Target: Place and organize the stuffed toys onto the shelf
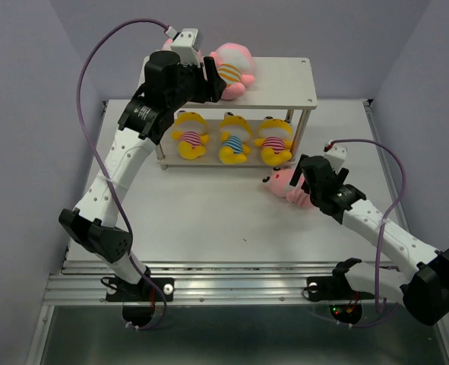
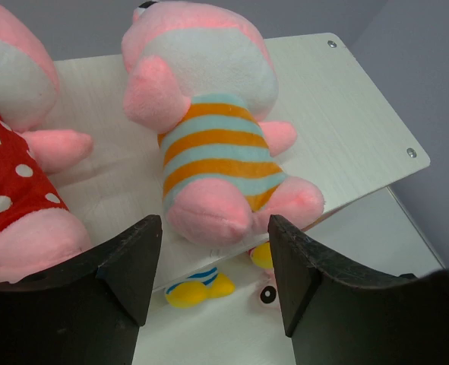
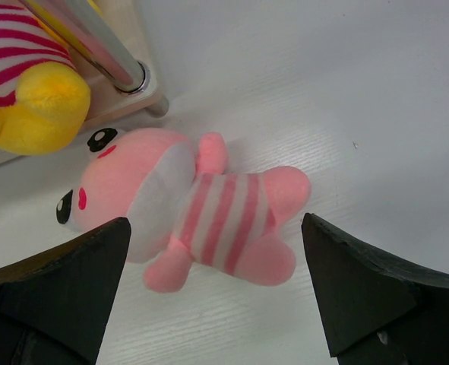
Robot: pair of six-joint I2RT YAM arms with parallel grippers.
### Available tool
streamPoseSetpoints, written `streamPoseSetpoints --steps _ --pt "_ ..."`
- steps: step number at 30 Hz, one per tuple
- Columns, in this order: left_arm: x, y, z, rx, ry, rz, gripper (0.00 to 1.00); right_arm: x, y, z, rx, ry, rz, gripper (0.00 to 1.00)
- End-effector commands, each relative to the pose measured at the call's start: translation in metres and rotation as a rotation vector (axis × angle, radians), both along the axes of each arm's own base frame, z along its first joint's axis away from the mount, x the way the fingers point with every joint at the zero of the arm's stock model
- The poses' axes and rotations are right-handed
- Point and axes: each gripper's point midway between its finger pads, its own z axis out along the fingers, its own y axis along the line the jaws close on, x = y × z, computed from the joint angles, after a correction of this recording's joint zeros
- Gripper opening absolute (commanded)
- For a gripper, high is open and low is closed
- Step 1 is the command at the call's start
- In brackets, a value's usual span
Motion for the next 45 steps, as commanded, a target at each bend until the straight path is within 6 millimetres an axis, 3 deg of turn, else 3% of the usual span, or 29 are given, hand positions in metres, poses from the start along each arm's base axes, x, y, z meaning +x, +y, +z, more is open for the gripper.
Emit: streamPoseSetpoints --steps 1,8,11,17,20,21,22,23,24,26,27,29,30,32,33,37,40,45 --pt "-0.013 0.007 0.033 -0.038 -0.09 -0.009 0.75 0.005 -0.002 0.01 0.016 -0.056 -0.015 1.0" --pt "-0.03 0.006 0.057 -0.071 -0.14 -0.061 0.99 0.004 0.001 0.012 0.005 -0.05 0.024 1.0" --pt "-0.045 0.007 0.065 -0.091 -0.154 -0.087 0.99 0.003 0.003 0.009 -0.007 -0.033 0.056 1.0" --pt "-0.1 0.02 0.074 -0.206 -0.206 -0.116 0.99 0.002 0.013 -0.005 -0.019 0.025 0.129 1.0" --pt "-0.125 0.038 0.055 -0.31 -0.186 -0.057 0.99 0.0 0.03 -0.018 0.006 0.082 0.215 1.0" --pt "-0.123 0.037 0.022 -0.321 -0.141 -0.043 0.99 -0.001 0.033 -0.021 0.01 0.1 0.234 1.0" --pt "-0.141 0.046 0.027 -0.386 -0.154 -0.045 0.99 -0.002 0.032 -0.025 0.008 0.121 0.236 1.0" --pt "-0.145 0.047 0.016 -0.405 -0.137 -0.046 0.99 -0.004 0.029 -0.027 0.005 0.134 0.224 1.0" --pt "-0.151 0.049 -0.01 -0.405 -0.09 -0.038 0.99 -0.009 0.026 -0.031 0.0 0.158 0.211 1.0" --pt "-0.156 0.049 -0.037 -0.428 -0.024 -0.035 0.99 -0.014 0.01 -0.034 -0.011 0.171 0.146 1.0" --pt "-0.161 0.047 -0.06 -0.45 0.037 -0.037 0.99 -0.02 -0.002 -0.036 0.008 0.2 0.084 1.0" --pt "-0.168 0.039 -0.081 -0.45 0.092 -0.075 0.99 -0.025 -0.01 -0.038 0.027 0.226 0.048 1.0" --pt "-0.175 0.034 -0.101 -0.43 0.139 -0.109 0.99 -0.03 -0.013 -0.043 0.041 0.251 0.04 1.0" --pt "-0.183 0.028 -0.123 -0.409 0.188 -0.137 0.99 -0.034 -0.018 -0.05 0.065 0.281 0.027 1.0" --pt "-0.188 0.028 -0.147 -0.389 0.232 -0.132 0.99 -0.039 -0.018 -0.056 0.076 0.312 0.041 1.0" --pt "-0.198 0.034 -0.198 -0.374 0.363 -0.083 0.99 -0.047 -0.02 -0.063 0.075 0.362 0.064 1.0" --pt "-0.199 0.04 -0.211 -0.359 0.393 -0.046 0.99 -0.045 -0.016 -0.063 0.091 0.372 0.096 1.0" --pt "-0.195 0.043 -0.203 -0.34 0.365 -0.03 0.99 -0.042 -0.009 -0.075 0.084 0.439 0.13 0.99"
